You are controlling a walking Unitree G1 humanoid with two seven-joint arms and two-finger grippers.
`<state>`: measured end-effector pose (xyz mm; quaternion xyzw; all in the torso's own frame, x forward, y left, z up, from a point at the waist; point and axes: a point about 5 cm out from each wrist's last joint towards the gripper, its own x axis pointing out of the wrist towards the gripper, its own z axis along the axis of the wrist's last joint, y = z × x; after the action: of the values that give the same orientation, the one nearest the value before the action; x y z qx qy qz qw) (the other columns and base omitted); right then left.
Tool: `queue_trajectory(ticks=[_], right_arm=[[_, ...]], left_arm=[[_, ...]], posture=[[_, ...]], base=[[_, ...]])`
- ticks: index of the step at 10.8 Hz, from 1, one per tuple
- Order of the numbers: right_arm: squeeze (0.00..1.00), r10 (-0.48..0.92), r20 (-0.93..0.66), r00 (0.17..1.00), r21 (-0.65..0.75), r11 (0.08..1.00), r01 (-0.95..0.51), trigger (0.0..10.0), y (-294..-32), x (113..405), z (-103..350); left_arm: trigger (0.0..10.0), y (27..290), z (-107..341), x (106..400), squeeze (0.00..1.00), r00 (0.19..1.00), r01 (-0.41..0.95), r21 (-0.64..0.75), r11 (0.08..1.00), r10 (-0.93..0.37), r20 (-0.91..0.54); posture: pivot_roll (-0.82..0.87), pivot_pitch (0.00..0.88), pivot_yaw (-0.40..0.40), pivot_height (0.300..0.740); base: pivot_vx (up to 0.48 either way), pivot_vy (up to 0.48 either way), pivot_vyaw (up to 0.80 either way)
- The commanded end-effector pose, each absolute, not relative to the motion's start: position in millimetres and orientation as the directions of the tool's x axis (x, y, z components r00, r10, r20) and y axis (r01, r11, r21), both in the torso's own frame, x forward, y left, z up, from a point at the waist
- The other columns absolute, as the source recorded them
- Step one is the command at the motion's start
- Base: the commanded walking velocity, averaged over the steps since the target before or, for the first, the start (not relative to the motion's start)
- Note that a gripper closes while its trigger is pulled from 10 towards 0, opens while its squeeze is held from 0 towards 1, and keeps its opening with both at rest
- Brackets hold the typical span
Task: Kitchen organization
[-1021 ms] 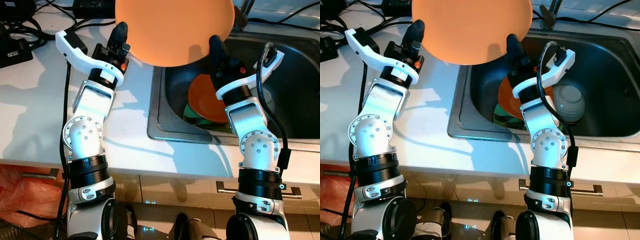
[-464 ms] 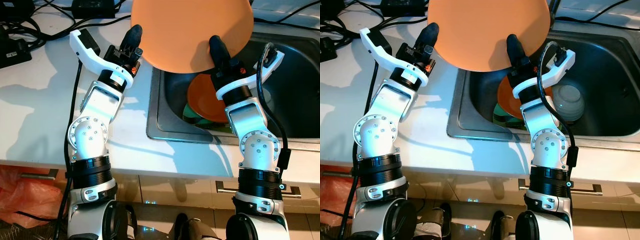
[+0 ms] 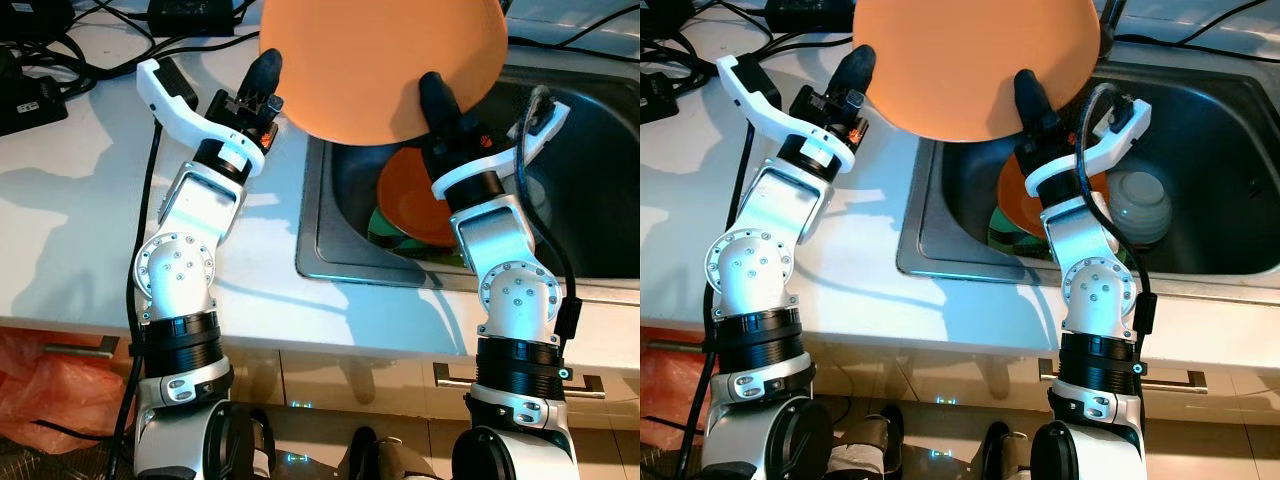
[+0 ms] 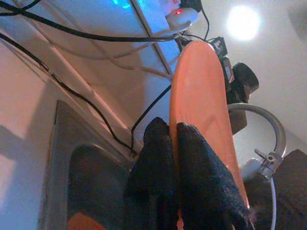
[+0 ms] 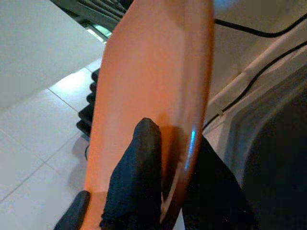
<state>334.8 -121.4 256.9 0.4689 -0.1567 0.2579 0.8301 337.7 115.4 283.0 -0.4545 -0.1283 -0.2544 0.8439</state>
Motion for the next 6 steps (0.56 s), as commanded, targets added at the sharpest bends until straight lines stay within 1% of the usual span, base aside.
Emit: queue_trajectory(ticks=[1, 2, 3, 5, 6], right_arm=[[0.00, 0.280, 0.512, 0.812, 0.688, 0.433, -0.583, 0.0, -122.3, 332.5, 259.2], [0.00, 0.284, 0.514, 0.810, 0.686, 0.431, -0.586, 0.0, -121.8, 332.1, 259.3], [0.00, 0.285, 0.517, 0.807, 0.684, 0.429, -0.589, 0.0, -121.5, 332.2, 259.5], [0.00, 0.283, 0.516, 0.808, 0.685, 0.430, -0.588, 0.0, -121.5, 332.2, 259.3], [0.00, 0.282, 0.517, 0.809, 0.686, 0.429, -0.588, 0.0, -122.0, 332.2, 259.4]], left_arm=[[10.0, 109.4, 290.4, 333.0, 0.00, 0.808, 0.589, -0.666, 0.458, -0.341, 0.480], [10.0, 109.4, 290.2, 333.0, 0.00, 0.808, 0.589, -0.660, 0.467, -0.342, 0.479], [10.0, 108.1, 288.4, 333.4, 0.00, 0.811, 0.585, -0.633, 0.507, -0.354, 0.466], [10.0, 106.8, 285.0, 336.1, 0.00, 0.825, 0.565, -0.609, 0.556, -0.357, 0.439], [10.0, 106.4, 285.1, 336.4, 1.00, 0.819, 0.573, -0.601, 0.557, -0.363, 0.444]], posture=[[0.13, 0.213, -0.028, 0.740], [0.13, 0.213, -0.028, 0.740], [0.13, 0.211, -0.026, 0.740], [0.13, 0.210, -0.024, 0.740], [0.13, 0.208, -0.025, 0.740]], base=[[0.000, 0.000, 0.00], [0.000, 0.000, 0.00], [0.000, 0.000, 0.00], [0.000, 0.000, 0.00], [0.000, 0.000, 0.00]])
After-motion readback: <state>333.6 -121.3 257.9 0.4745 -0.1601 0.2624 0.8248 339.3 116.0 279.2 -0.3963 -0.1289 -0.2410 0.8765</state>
